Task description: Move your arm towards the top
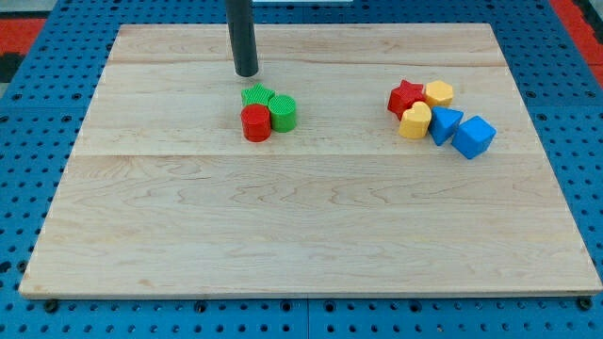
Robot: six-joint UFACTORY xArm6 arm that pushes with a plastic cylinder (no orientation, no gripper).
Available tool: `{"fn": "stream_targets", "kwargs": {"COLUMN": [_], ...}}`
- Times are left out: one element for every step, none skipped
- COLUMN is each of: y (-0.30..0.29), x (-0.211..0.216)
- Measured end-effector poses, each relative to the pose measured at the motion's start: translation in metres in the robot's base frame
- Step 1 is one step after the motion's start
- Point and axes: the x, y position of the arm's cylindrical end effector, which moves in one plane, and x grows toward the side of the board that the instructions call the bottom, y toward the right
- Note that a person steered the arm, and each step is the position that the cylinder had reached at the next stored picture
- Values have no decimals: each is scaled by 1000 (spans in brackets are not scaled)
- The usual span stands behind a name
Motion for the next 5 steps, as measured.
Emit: {"fn": "stream_targets", "kwargs": {"y": [0, 0, 0, 0, 0], "x": [0, -2, -7, -13, -19]}}
